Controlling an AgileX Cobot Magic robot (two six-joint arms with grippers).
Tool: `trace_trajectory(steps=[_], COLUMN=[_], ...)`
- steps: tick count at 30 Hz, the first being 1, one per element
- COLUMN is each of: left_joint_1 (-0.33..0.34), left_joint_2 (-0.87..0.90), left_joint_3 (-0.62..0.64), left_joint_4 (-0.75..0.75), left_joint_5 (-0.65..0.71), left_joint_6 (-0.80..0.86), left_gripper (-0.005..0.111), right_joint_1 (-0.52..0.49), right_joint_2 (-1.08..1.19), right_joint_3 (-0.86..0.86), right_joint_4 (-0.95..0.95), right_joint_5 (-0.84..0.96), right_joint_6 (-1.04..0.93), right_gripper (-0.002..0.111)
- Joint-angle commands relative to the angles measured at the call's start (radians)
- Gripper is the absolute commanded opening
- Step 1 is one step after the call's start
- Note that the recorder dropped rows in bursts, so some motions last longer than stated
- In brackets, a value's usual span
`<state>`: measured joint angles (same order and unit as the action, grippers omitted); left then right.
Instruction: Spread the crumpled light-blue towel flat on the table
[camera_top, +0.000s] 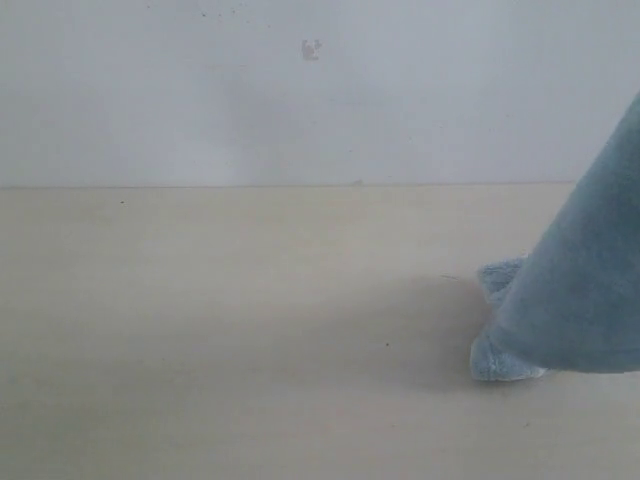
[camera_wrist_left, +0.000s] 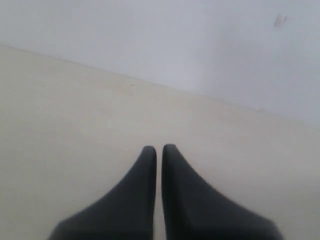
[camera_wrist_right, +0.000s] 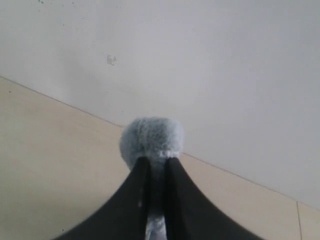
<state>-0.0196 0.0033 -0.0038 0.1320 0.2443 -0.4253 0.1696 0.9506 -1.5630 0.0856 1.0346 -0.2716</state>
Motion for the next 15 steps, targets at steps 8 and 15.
trace_trajectory(steps=[8, 15], left_joint_1=[-0.023, -0.063], left_joint_2=[-0.003, -0.003], left_joint_3=[-0.013, -0.145], left_joint_4=[-0.658, -1.319], left_joint_5=[-0.009, 0.166], left_joint_6=[0.042, 0.971], left_gripper=[0.004, 0.004], right_joint_1=[0.002, 0.052], right_joint_2=[-0.173, -0.161], right_joint_3=[0.000, 0.000], right_joint_4=[-0.047, -0.045], right_joint_5=[-0.013, -0.008], right_joint_6=[0.027, 0.022], right_gripper=[0.008, 0.008])
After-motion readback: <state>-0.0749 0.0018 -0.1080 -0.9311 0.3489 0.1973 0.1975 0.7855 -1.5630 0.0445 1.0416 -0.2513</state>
